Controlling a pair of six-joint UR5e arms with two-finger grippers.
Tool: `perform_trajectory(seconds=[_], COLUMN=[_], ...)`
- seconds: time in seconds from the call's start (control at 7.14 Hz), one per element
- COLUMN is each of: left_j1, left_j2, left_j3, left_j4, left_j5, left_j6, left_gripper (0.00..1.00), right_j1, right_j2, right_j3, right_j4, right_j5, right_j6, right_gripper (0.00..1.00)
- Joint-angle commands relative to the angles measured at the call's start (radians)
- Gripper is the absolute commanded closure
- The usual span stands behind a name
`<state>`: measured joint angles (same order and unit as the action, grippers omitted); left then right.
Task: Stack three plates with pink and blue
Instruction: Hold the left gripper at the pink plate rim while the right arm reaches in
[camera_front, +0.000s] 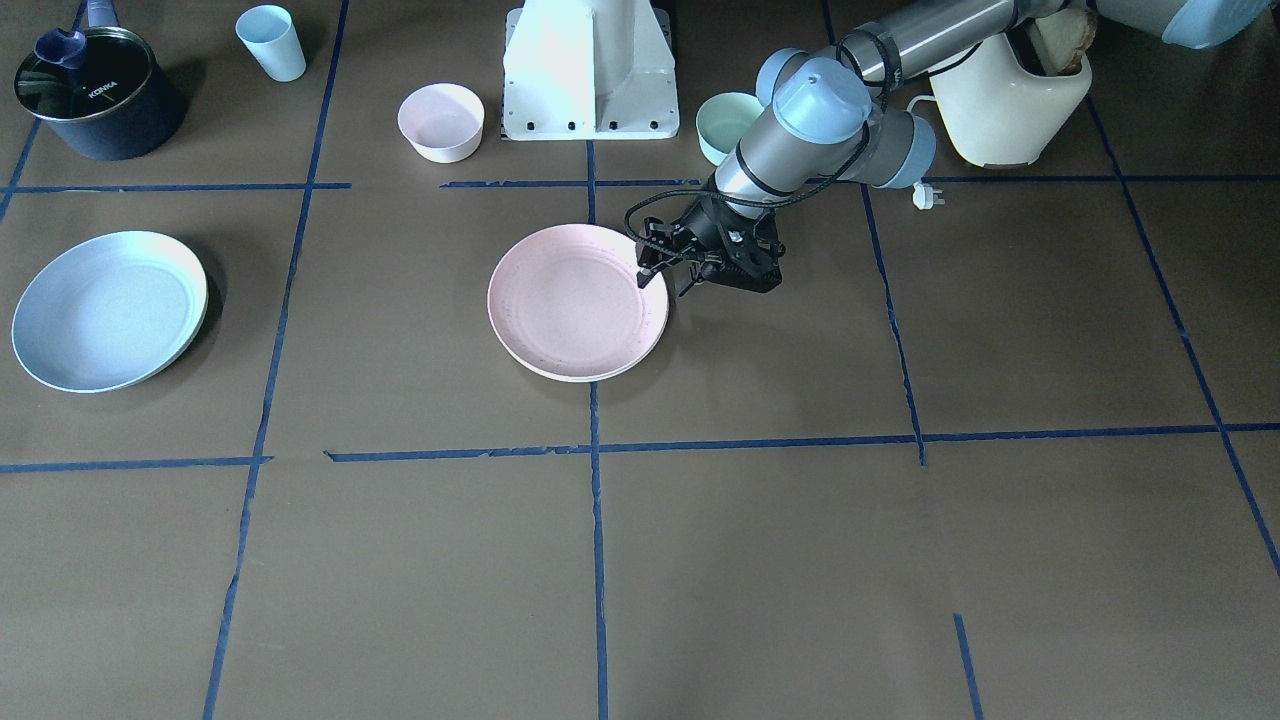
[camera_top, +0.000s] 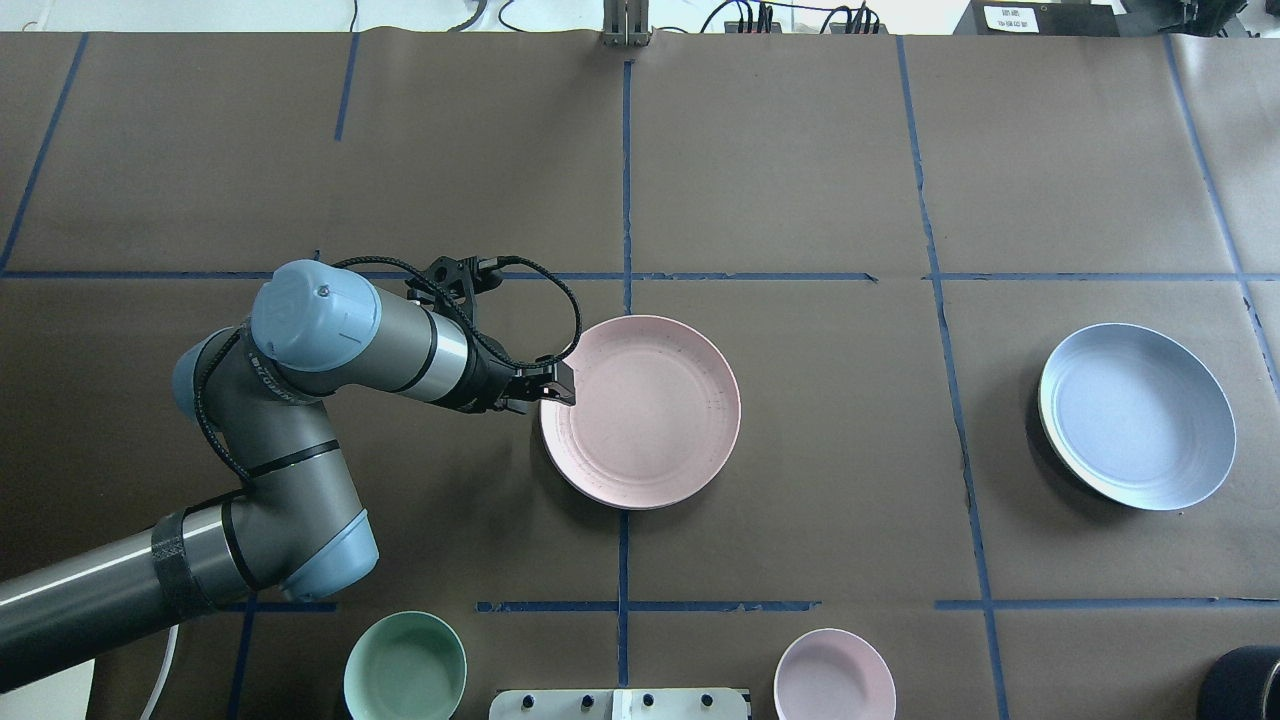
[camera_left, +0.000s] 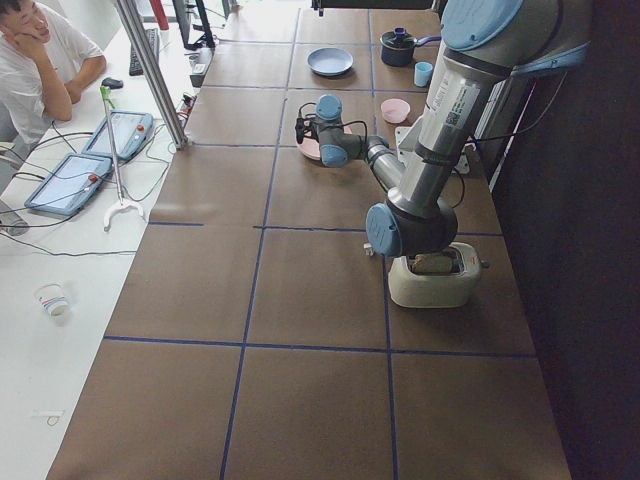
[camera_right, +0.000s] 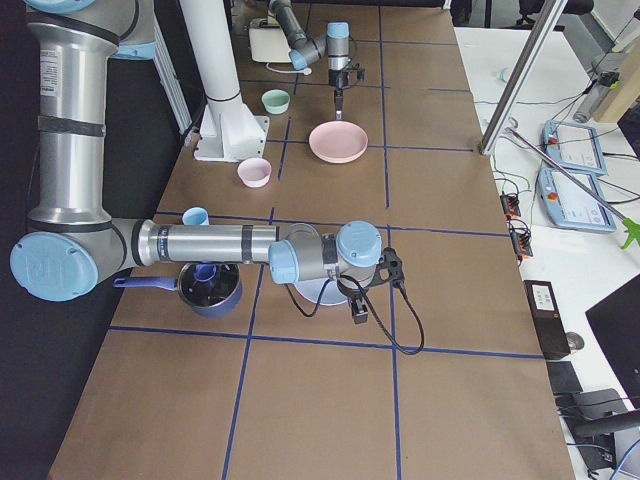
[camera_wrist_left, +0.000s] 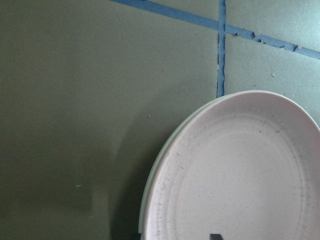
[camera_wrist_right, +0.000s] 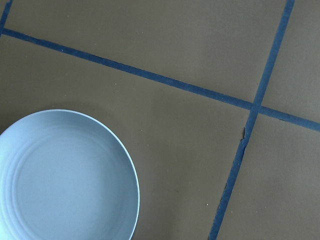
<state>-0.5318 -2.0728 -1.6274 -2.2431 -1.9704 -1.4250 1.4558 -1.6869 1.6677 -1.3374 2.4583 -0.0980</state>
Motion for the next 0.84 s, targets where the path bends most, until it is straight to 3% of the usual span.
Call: perform_trajectory(seconds=[0.0,0.14,0.28,0.42,0.56,0.7], left_j1=[-0.014,-0.02,-0.02,-0.02,-0.022,-0.02], left_j2=[0.007,0.008,0.008,0.011,0.011,0.011], left_j3=[-0.032,-0.049,-0.051,-0.051,-0.051,-0.051], left_j4=[-0.001,-0.001,-0.001,-0.001,0.0,-0.001], left_j5=[0.001,0.002,0.002,0.002,0.002,0.002], left_j6=[-0.003,-0.005,-0.005,-0.005,-0.005,-0.005], left_gripper=[0.12,0.11,0.11,0.11,0.1,0.1], right_j1=[-0.082,-0.11,-0.141,-0.172,-0.213,-0.257], right_j2=[-0.017,-0.025,-0.025,-0.025,-0.022,-0.022], right_j3=[-0.008,-0.014,-0.085,-0.199,-0.242,-0.246], right_j4=[0.026,0.07,0.18,0.401,0.59,0.645], right_j5=[-0.037,-0.059,-0.067,-0.067,-0.071,-0.093], right_j6=[0.006,0.023,0.114,0.223,0.43,0.53], right_gripper=[0.0,0.0,0.0,0.0,0.0,0.01])
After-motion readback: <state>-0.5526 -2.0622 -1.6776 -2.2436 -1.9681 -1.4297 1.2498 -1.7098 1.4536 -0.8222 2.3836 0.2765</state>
